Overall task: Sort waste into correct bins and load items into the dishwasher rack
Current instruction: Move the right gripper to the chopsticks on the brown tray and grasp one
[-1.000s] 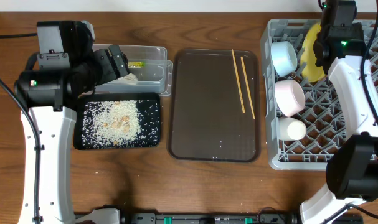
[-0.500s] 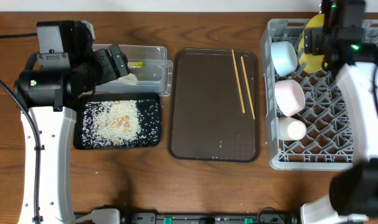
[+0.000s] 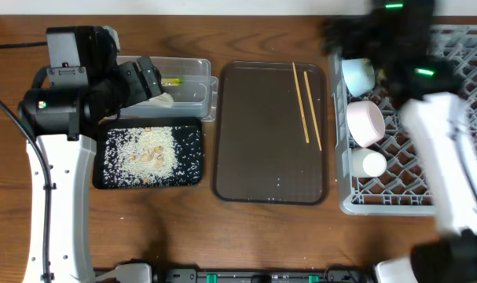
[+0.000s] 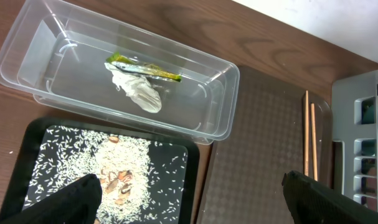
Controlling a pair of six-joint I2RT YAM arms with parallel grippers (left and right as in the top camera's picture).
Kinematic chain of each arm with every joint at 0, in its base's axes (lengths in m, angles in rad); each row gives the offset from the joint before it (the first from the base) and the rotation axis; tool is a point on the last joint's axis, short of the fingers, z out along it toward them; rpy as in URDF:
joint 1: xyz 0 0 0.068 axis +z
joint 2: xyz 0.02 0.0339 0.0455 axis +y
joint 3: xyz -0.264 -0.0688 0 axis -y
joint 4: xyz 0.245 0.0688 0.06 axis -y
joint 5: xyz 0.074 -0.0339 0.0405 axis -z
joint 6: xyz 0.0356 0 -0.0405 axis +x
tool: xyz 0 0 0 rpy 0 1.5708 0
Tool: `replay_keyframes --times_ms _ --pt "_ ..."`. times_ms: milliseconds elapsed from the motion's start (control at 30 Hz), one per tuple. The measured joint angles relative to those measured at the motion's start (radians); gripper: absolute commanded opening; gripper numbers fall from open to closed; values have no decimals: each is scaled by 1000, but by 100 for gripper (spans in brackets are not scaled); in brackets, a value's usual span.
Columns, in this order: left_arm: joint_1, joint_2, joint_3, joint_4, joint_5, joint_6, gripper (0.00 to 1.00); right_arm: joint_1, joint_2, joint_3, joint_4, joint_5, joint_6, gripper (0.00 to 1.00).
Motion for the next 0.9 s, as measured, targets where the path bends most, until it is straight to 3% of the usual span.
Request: replay_keyframes --times_ms 200,533,667,800,900 --pt "0 0 0 0 0 0 96 202 204 1 -52 130 61 99" --pt "0 0 0 0 0 0 96 208 445 64 -217 227 75 99" --pt "0 0 0 0 0 0 96 205 475 58 -201 245 68 83" --pt "0 0 0 0 0 0 96 204 475 35 -140 284 61 58" --pt "0 0 0 0 0 0 96 204 475 2 -105 308 64 54"
